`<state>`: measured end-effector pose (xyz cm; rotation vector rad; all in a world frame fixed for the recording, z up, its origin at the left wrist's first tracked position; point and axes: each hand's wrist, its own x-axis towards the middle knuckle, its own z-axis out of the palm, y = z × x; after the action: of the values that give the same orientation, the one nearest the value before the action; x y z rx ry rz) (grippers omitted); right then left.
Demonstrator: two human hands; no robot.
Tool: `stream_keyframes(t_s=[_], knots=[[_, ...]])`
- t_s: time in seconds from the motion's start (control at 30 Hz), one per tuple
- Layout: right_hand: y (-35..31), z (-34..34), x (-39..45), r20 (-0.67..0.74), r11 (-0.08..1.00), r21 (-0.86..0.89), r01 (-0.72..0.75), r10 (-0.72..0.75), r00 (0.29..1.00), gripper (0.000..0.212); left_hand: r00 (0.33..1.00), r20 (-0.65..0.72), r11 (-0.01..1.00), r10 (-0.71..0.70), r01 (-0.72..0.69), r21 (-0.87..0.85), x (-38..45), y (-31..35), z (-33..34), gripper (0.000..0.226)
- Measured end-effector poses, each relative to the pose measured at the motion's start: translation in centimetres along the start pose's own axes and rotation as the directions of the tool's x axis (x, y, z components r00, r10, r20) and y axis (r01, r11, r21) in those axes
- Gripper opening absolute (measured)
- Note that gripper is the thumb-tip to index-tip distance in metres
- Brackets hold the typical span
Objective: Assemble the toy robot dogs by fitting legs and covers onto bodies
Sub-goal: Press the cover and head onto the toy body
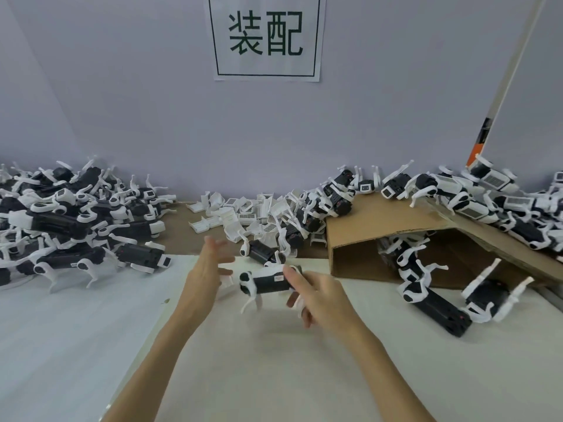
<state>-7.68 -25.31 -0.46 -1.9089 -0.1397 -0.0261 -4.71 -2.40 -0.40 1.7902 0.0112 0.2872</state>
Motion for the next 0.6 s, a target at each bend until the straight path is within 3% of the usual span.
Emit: stream_keyframes(t_s=[0.07, 0.1, 0.13, 0.17, 0.2, 0.23, 0.27, 0.33, 0.4, 0.47, 0.5, 0.57, 0.6], knots=[[-1.0, -2.2, 0.9, -0.041, 0.900, 0.428, -0.078, 0.105, 0.994, 0.079, 0.991, -0.119, 0.991, -0.058, 0.043, -0.125, 0.8, -0.1, -0.8, 0.089], [-1.4, -3.6, 1.3, -0.051, 0.730, 0.683, -0.022, 0.077, 0.996, 0.079, 0.984, -0.156, 0.987, -0.080, 0.057, -0.151, 1.2, -0.2, -1.2, 0.086], [-1.6, -5.1, 1.7, -0.076, 0.490, 0.869, 0.075, -0.019, 0.997, 0.080, 0.981, -0.169, 0.987, -0.091, 0.067, -0.146, 1.3, -0.4, -1.5, 0.082], [-1.7, -6.6, 1.8, -0.126, 0.232, 0.962, 0.147, -0.101, 0.987, 0.083, 0.982, -0.164, 0.989, -0.092, 0.071, -0.126, 1.3, -0.7, -1.6, 0.078], [-1.7, -7.6, 1.8, -0.167, 0.052, 0.983, 0.175, -0.132, 0.977, 0.090, 0.983, -0.158, 0.992, -0.088, 0.073, -0.101, 1.1, -1.0, -1.5, 0.074], [-1.6, -7.9, 1.8, -0.185, 0.022, 0.982, 0.190, -0.126, 0.975, 0.095, 0.984, -0.161, 0.994, -0.080, 0.068, -0.081, 1.0, -1.3, -1.4, 0.069], [-1.3, -7.6, 1.6, -0.173, 0.113, 0.977, 0.183, -0.088, 0.981, 0.094, 0.983, -0.174, 0.998, -0.055, 0.047, -0.051, 1.1, -1.4, -1.2, 0.064], [-0.1, -5.6, 1.3, -0.098, 0.392, 0.917, 0.074, 0.042, 0.994, 0.077, 0.978, -0.192, 0.994, 0.077, -0.061, 0.091, 1.1, -1.8, -0.8, 0.050], [0.6, -3.7, 1.2, -0.023, 0.541, 0.840, -0.025, 0.082, 0.996, 0.066, 0.952, -0.177, 0.928, 0.249, -0.183, 0.324, 1.0, -2.2, -0.6, 0.031], [0.7, -2.8, 1.1, 0.005, 0.625, 0.778, -0.060, 0.090, 0.996, 0.057, 0.922, -0.169, 0.765, 0.348, -0.175, 0.620, 1.0, -3.1, -0.5, 0.018], [0.6, -2.5, 1.0, 0.011, 0.635, 0.771, -0.060, 0.080, 0.997, 0.053, 0.925, -0.169, 0.661, 0.341, -0.108, 0.743, 1.0, -3.4, -0.6, 0.028], [0.5, -1.9, 1.0, 0.038, 0.628, 0.774, -0.078, 0.077, 0.996, 0.047, 0.975, -0.128, 0.522, 0.184, 0.013, 0.853, 1.1, -3.9, -1.1, 0.047], [0.5, -1.6, 1.0, 0.042, 0.633, 0.769, -0.094, 0.097, 0.994, 0.044, 0.991, -0.096, 0.498, 0.097, 0.035, 0.866, 1.2, -4.2, -1.2, 0.048]])
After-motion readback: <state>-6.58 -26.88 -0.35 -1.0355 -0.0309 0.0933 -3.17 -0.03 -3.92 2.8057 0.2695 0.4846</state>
